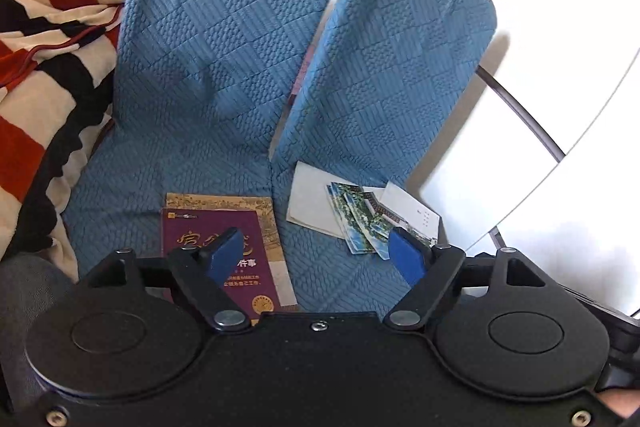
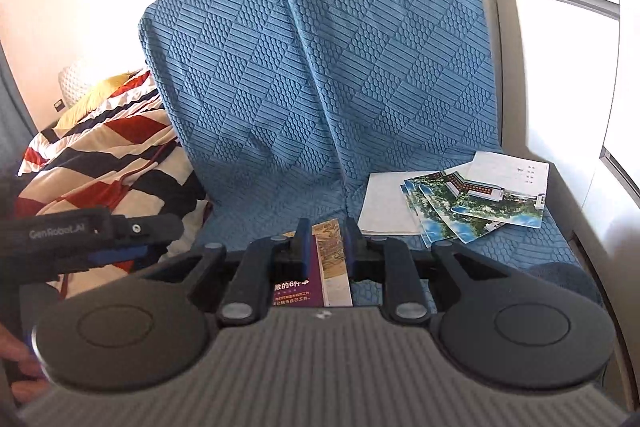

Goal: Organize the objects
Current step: 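Lift both grippers away and move them toward the postcards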

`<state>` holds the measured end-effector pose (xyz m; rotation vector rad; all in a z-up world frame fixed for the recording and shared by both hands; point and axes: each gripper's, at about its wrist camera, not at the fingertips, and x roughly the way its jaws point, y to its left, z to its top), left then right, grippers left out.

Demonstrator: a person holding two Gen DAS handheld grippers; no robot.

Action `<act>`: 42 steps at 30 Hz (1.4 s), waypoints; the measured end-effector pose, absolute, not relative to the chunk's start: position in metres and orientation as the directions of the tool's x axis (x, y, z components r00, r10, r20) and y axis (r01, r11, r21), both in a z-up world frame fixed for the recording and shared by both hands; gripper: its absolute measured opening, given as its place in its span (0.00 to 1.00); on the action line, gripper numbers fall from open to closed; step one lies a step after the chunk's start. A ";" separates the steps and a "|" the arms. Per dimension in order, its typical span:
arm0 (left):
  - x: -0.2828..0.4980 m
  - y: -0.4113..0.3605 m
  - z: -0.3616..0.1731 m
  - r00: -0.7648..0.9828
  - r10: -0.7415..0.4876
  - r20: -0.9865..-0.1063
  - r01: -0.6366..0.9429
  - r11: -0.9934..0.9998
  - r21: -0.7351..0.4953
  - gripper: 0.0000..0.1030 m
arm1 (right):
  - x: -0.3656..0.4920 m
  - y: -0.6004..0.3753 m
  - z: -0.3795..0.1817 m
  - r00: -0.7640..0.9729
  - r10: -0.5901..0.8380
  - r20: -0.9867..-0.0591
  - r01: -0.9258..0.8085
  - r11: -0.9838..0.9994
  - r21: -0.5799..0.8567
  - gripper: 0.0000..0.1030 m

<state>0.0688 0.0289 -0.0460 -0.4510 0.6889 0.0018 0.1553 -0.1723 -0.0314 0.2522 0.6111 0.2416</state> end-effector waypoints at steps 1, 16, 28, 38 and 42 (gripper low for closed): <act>0.067 0.026 -0.046 0.783 -0.148 -0.604 -0.139 0.905 -0.402 0.76 | 0.155 -0.174 -0.033 0.793 0.295 -0.534 -0.148 0.942 0.300 0.20; 0.086 -0.013 -0.043 0.791 -0.166 -0.589 -0.070 0.932 -0.356 0.99 | 0.173 -0.214 -0.054 0.780 0.184 -0.598 0.004 0.954 0.299 0.85; 0.121 -0.047 -0.067 0.774 -0.219 -0.594 -0.026 0.926 -0.375 0.99 | 0.172 -0.257 -0.073 0.761 0.146 -0.632 0.093 0.939 0.330 0.87; 0.144 -0.074 -0.086 0.749 -0.240 -0.617 -0.024 0.921 -0.388 0.99 | 0.173 -0.276 -0.080 0.772 0.138 -0.620 0.116 0.930 0.350 0.87; 0.152 -0.082 -0.091 0.750 -0.220 -0.624 -0.036 0.928 -0.372 0.99 | 0.177 -0.287 -0.090 0.766 0.136 -0.629 0.140 0.919 0.369 0.87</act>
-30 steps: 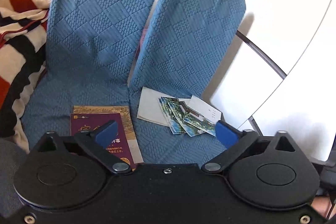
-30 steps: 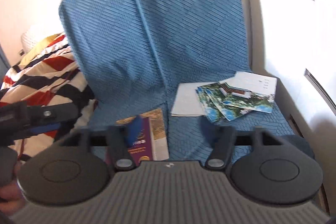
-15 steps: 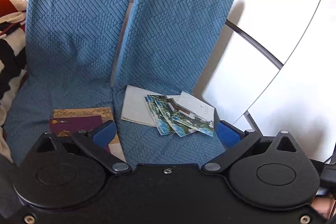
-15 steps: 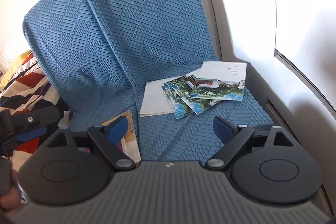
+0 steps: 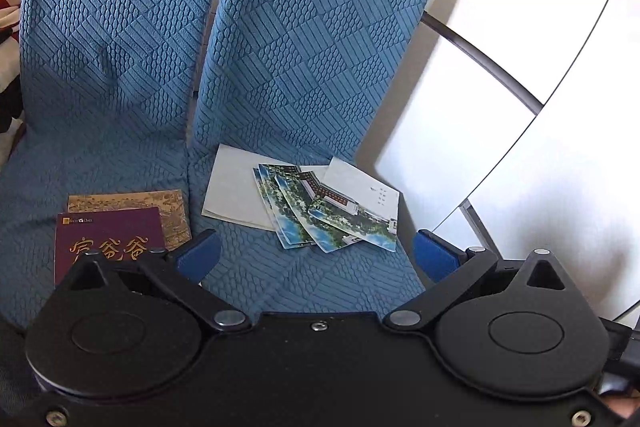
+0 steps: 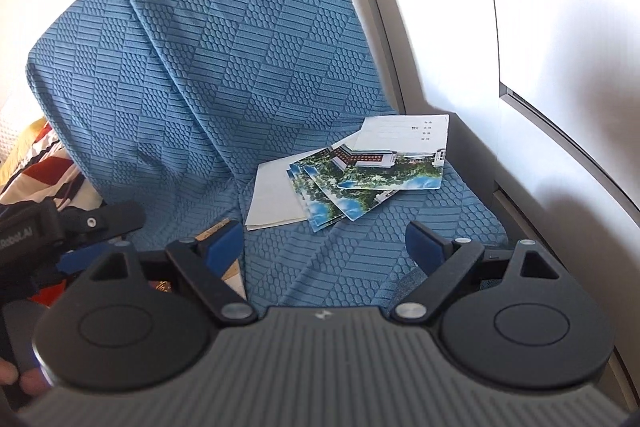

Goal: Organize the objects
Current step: 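Lift both grippers away and move them toward the postcards, then close both grippers on the top postcard beside the white envelope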

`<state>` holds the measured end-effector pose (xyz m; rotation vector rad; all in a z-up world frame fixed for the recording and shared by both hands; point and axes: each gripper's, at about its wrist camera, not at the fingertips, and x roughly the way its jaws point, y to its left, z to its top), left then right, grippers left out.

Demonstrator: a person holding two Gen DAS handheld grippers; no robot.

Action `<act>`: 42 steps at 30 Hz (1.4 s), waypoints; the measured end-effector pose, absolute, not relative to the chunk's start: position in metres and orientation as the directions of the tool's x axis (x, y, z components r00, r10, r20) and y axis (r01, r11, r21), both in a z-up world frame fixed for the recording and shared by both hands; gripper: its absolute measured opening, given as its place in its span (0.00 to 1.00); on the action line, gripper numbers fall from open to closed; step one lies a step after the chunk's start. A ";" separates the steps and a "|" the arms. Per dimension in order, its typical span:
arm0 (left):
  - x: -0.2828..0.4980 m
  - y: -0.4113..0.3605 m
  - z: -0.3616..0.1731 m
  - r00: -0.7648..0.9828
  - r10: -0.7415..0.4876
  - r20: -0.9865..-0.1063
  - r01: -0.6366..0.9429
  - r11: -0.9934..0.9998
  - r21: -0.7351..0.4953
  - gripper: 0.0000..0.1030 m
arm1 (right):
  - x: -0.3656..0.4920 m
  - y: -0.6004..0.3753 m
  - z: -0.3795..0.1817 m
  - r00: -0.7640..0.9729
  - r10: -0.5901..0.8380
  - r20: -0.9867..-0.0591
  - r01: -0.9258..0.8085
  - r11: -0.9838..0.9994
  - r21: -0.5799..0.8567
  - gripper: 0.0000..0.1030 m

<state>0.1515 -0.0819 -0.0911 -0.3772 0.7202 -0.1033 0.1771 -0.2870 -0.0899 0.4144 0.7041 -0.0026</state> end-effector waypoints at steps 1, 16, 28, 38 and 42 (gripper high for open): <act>0.154 -0.084 -0.093 0.749 -0.214 -0.628 -0.039 0.930 -0.364 0.99 | 0.178 -0.290 -0.092 0.763 0.136 -0.632 0.149 0.914 0.377 0.87; 0.216 -0.122 -0.127 0.692 -0.249 -0.678 -0.019 0.932 -0.362 0.99 | 0.214 -0.338 -0.133 0.753 0.118 -0.647 0.250 0.858 0.448 0.87; 0.271 -0.145 -0.167 0.650 -0.256 -0.716 -0.007 0.940 -0.342 0.91 | 0.270 -0.394 -0.199 0.731 0.226 -0.644 0.372 0.660 0.653 0.69; 0.319 -0.156 -0.216 0.574 -0.264 -0.775 -0.036 0.938 -0.346 0.90 | 0.327 -0.420 -0.270 0.656 0.285 -0.699 0.496 0.536 0.684 0.48; 0.336 -0.162 -0.230 0.547 -0.297 -0.783 -0.021 0.930 -0.368 0.88 | 0.346 -0.428 -0.293 0.624 0.294 -0.724 0.531 0.520 0.669 0.36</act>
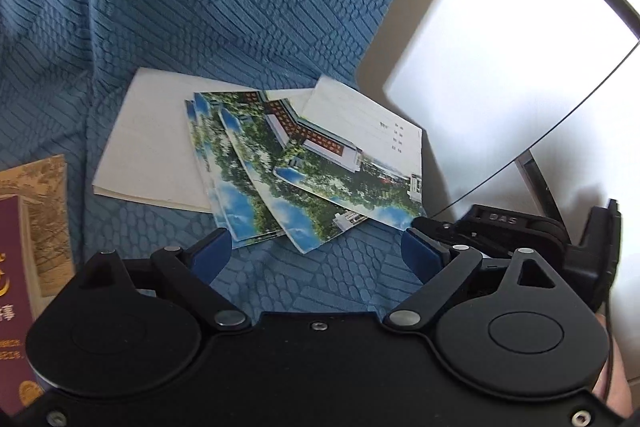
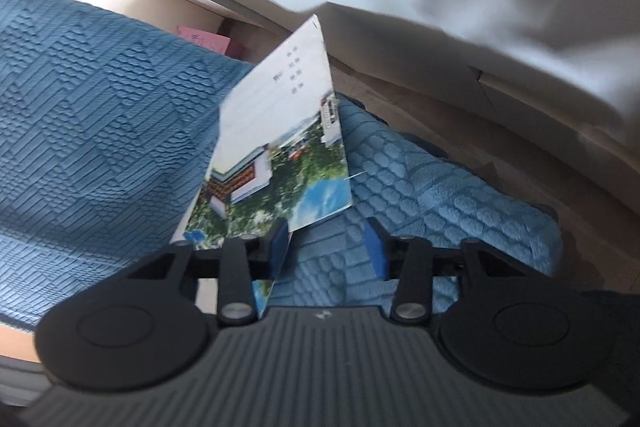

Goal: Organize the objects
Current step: 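Close both grippers on the top postcard beside the white envelope, then lift the postcard off the pile with both grippers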

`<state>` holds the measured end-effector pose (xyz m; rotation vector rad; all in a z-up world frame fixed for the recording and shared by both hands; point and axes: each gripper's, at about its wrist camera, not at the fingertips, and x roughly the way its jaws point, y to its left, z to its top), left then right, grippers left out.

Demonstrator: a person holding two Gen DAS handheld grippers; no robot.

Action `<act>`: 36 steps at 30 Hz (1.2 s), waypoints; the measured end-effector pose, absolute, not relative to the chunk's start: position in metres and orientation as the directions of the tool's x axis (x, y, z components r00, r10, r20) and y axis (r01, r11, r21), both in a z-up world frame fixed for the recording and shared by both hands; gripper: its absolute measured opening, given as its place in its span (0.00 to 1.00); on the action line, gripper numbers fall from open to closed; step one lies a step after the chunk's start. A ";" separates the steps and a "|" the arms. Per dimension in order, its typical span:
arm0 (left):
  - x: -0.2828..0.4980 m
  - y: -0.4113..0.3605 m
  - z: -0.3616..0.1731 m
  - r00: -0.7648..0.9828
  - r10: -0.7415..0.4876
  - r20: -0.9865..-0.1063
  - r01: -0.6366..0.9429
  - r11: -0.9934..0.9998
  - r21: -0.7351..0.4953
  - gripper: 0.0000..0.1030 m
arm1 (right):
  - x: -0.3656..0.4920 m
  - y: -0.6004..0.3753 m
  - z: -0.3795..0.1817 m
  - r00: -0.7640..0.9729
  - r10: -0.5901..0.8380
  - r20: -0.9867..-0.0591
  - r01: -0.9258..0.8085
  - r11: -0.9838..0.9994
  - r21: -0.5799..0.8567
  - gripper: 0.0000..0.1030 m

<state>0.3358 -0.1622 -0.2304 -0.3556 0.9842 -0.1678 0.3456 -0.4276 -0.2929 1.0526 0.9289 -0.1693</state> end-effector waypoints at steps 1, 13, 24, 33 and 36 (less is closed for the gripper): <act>0.339 -0.164 -0.233 0.541 -0.305 -0.784 -0.018 0.928 -0.373 0.88 | 0.348 -0.429 -0.296 0.621 0.292 -0.728 0.535 0.521 0.665 0.36; 0.372 -0.166 -0.276 0.467 -0.461 -0.755 -0.073 0.831 -0.552 0.78 | 0.361 -0.430 -0.300 0.659 0.326 -0.678 0.467 0.529 0.708 0.07; 0.402 -0.167 -0.307 0.444 -0.618 -0.648 -0.166 0.655 -0.738 0.76 | 0.347 -0.430 -0.278 0.719 0.394 -0.573 0.394 0.448 0.803 0.04; 0.415 -0.174 -0.328 0.400 -0.664 -0.632 -0.238 0.591 -0.771 0.77 | 0.336 -0.429 -0.265 0.738 0.416 -0.531 0.384 0.388 0.838 0.04; 0.411 -0.170 -0.341 0.408 -0.706 -0.579 -0.299 0.496 -0.815 0.78 | 0.327 -0.427 -0.260 0.738 0.424 -0.524 0.386 0.372 0.844 0.04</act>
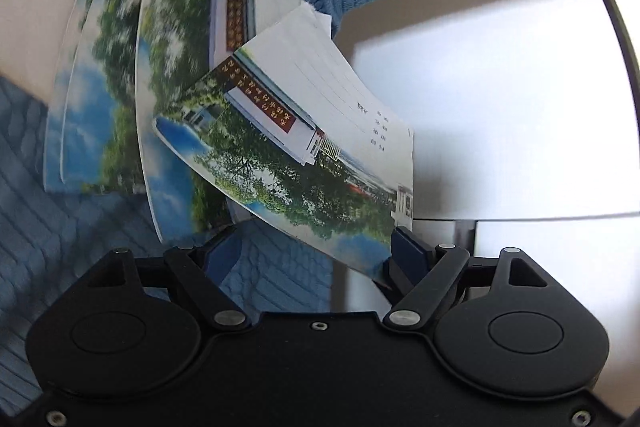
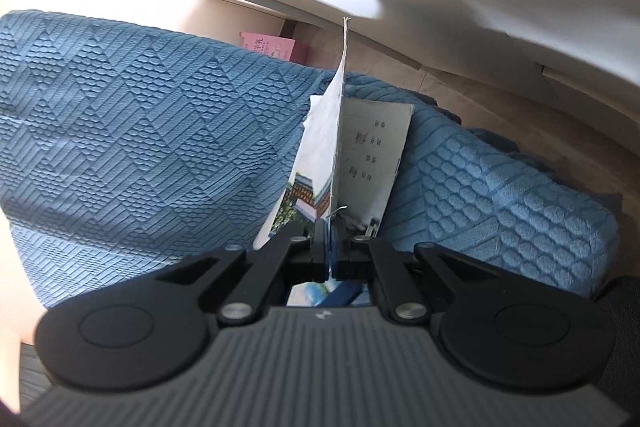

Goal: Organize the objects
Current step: 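Lift the postcard off the pile with both grippers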

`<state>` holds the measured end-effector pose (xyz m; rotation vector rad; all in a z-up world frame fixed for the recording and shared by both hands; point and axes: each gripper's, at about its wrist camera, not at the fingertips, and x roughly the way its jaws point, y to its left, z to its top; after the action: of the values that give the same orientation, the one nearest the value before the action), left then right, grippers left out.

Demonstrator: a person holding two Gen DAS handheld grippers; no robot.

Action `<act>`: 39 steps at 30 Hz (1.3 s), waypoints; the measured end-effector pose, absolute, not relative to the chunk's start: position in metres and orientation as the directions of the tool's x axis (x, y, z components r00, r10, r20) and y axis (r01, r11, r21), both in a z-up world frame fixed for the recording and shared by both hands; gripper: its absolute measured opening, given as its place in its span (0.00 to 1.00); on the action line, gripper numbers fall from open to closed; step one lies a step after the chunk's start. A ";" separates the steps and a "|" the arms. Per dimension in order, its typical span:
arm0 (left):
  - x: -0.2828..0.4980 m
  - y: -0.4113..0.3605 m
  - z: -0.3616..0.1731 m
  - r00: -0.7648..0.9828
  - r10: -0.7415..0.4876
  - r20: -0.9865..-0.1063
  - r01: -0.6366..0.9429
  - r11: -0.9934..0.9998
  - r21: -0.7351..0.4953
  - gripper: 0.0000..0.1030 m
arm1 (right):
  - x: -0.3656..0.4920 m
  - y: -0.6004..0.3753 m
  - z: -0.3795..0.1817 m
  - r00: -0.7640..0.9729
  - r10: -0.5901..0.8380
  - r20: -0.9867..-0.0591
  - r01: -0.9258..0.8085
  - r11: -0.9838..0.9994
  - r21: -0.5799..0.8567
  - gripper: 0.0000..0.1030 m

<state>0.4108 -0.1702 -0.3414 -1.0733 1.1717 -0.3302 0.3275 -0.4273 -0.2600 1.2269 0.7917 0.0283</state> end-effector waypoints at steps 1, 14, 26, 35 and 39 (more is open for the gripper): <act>0.410 -0.169 -0.345 0.413 -0.714 -0.566 -0.315 0.471 -0.824 0.78 | 0.325 -0.426 -0.258 0.738 0.429 -0.522 0.386 0.366 0.847 0.04; 0.403 -0.148 -0.362 0.479 -0.709 -0.518 -0.366 0.375 -0.852 0.65 | 0.293 -0.409 -0.234 0.718 0.419 -0.556 0.363 0.457 0.812 0.04; 0.373 -0.127 -0.299 0.521 -0.598 -0.609 -0.250 0.575 -0.779 0.09 | 0.280 -0.383 -0.196 0.732 0.357 -0.581 0.267 0.634 0.726 0.04; 0.329 -0.100 -0.239 0.580 -0.552 -0.599 -0.196 0.619 -0.760 0.07 | 0.261 -0.357 -0.175 0.743 0.357 -0.565 0.228 0.659 0.717 0.04; 0.304 -0.083 -0.211 0.604 -0.538 -0.588 -0.175 0.630 -0.756 0.06 | 0.252 -0.343 -0.165 0.738 0.374 -0.561 0.205 0.669 0.715 0.04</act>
<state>0.3042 -0.0833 -0.2110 -0.8910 0.9240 -0.2457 0.2519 -0.3425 -0.1654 0.8533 0.7571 0.1062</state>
